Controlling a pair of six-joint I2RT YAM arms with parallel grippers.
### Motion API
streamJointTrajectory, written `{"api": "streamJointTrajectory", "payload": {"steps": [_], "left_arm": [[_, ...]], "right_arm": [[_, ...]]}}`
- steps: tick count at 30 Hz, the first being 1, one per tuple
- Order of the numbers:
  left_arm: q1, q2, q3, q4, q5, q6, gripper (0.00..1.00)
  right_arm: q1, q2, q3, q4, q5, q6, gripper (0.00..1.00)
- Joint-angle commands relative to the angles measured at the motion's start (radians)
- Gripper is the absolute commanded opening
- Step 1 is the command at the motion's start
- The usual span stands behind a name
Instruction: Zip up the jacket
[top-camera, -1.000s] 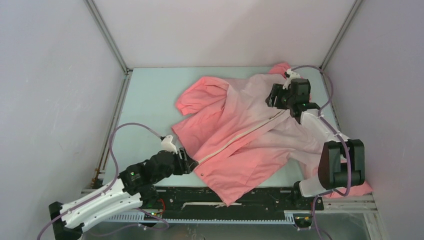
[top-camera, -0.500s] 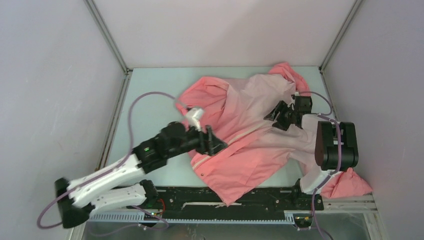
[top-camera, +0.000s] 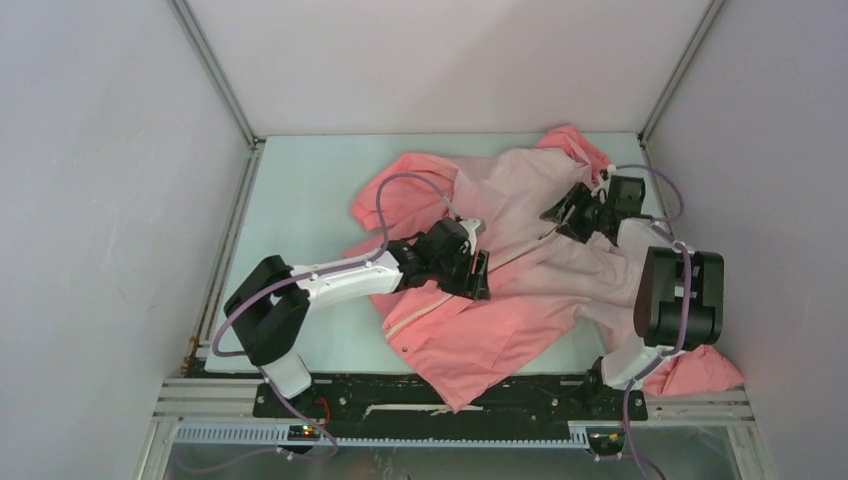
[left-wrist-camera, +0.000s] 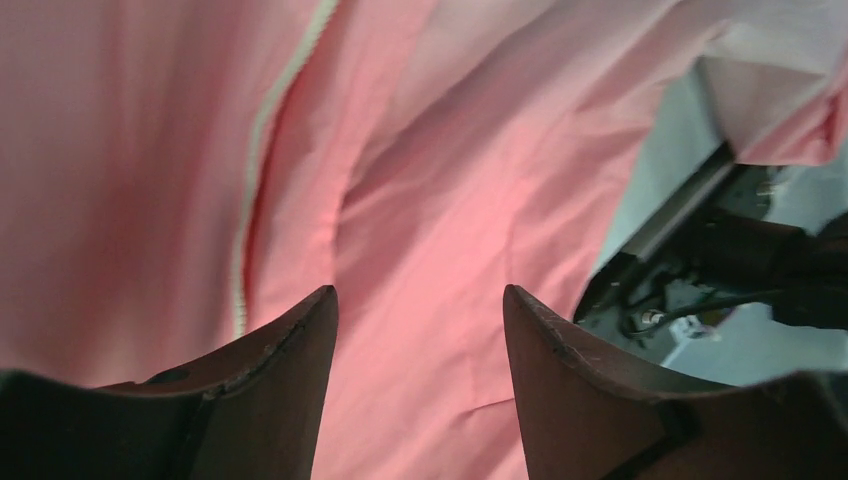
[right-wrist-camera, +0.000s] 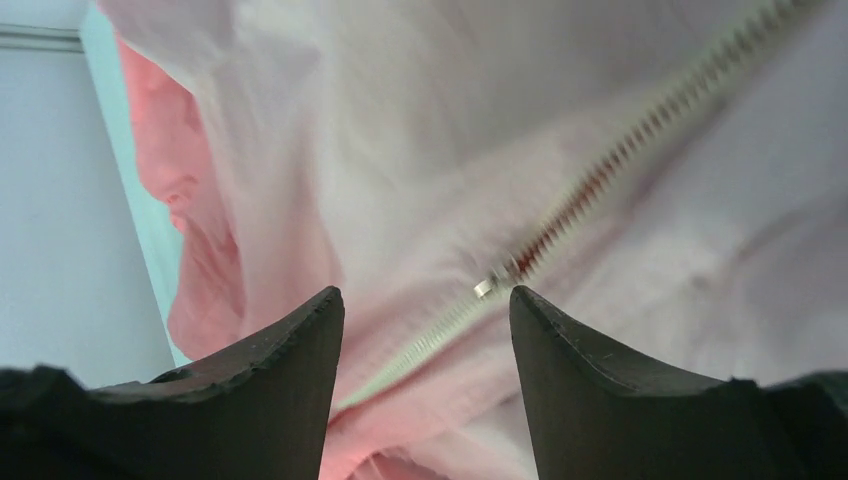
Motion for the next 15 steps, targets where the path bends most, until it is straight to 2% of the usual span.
{"api": "streamJointTrajectory", "payload": {"steps": [1, 5, 7, 9, 15], "left_arm": [[0.015, 0.013, 0.076, -0.051, -0.011, 0.074, 0.66], [0.024, 0.040, 0.076, -0.063, 0.002, 0.068, 0.66], [0.030, 0.048, 0.064, -0.058, 0.000, 0.061, 0.66], [0.034, 0.052, 0.053, -0.056, -0.005, 0.054, 0.66], [0.041, 0.066, 0.025, -0.043, -0.014, 0.048, 0.67]], "right_arm": [[0.035, 0.099, 0.137, -0.023, -0.024, -0.040, 0.64], [0.033, 0.185, 0.176, 0.009, -0.026, -0.007, 0.63], [0.033, 0.206, 0.193, -0.043, -0.004, -0.005, 0.62], [0.032, 0.190, 0.189, -0.094, 0.040, -0.013, 0.61], [0.015, 0.145, 0.132, -0.082, 0.064, -0.019, 0.64]]}}
